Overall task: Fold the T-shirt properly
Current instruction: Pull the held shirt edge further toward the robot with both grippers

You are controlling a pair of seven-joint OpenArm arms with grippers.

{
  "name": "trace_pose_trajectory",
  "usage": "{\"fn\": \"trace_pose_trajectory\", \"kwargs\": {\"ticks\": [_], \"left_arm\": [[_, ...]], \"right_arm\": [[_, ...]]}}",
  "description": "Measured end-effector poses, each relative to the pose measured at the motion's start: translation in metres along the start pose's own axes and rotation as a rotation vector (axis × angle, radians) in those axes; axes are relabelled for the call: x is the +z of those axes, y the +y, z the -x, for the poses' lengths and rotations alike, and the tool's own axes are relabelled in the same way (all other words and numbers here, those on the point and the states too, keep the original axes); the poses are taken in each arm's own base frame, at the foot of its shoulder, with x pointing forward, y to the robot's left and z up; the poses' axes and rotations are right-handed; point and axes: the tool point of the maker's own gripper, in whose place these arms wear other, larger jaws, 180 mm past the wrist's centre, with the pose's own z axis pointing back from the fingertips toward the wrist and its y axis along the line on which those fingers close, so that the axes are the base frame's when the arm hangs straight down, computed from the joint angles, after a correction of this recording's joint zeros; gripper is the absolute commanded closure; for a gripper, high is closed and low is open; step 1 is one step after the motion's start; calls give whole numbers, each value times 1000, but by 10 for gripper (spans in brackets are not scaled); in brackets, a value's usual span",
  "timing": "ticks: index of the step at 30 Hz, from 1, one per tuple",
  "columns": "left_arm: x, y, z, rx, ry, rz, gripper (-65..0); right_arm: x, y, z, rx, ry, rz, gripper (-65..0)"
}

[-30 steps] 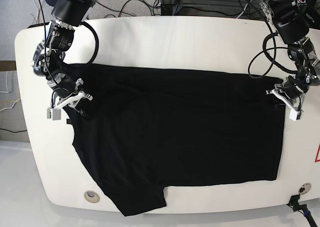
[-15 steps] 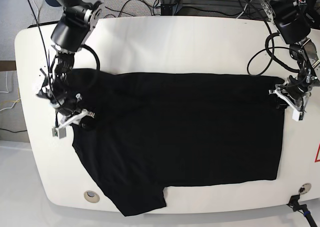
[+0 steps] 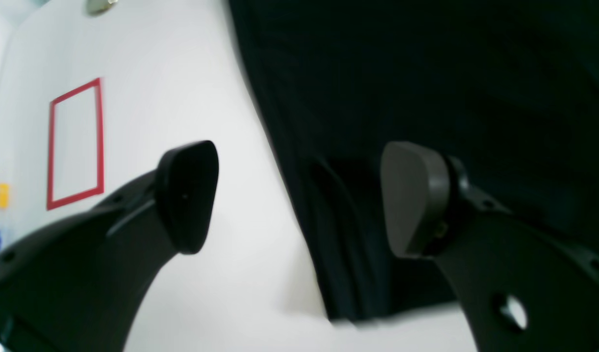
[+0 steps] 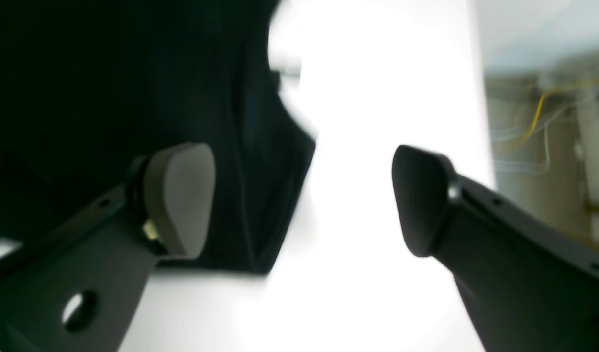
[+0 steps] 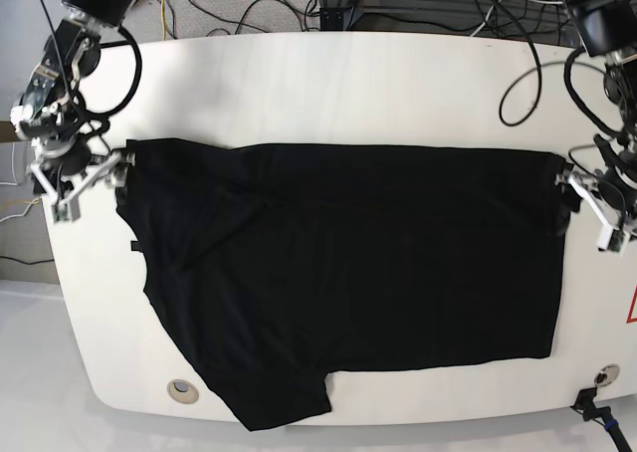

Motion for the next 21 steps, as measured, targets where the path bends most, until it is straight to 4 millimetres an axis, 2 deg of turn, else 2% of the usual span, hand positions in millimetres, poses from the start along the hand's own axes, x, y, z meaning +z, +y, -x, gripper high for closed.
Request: {"fn": "trace_pose_trajectory", "kwargs": {"ticks": [3, 5, 7, 9, 11, 13, 15, 17, 19, 21], "left_arm": [[15, -24, 12, -55, 11, 33, -492], [20, -36, 19, -66, 21, 52, -492], [24, -44, 23, -49, 19, 51, -492], [32, -53, 31, -31, 16, 57, -492], [39, -57, 43, 8, 31, 41, -492], [43, -63, 56, 32, 62, 31, -492], [44, -70, 55, 30, 49, 54, -492], [45, -70, 55, 31, 48, 53, -492], [47, -66, 59, 25, 64, 41, -492], [47, -66, 59, 29, 63, 40, -492]], "right_arm": [[8, 8, 41, 10, 86, -13, -544], [8, 6, 51, 42, 90, 8, -544], [2, 0, 70, 51, 137, 58, -544], [-6, 7, 87, 31, 159, 51, -544], [-11, 14, 97, 10, 156, 19, -544], [-14, 10, 108, -3, 183, 25, -544], [-16, 9, 116, -16, 202, 26, -544], [-18, 11, 123, -29, 212, 18, -542], [-22, 17, 124, -69, 186, -4, -487], [-25, 21, 123, -112, 166, -27, -382]]}}
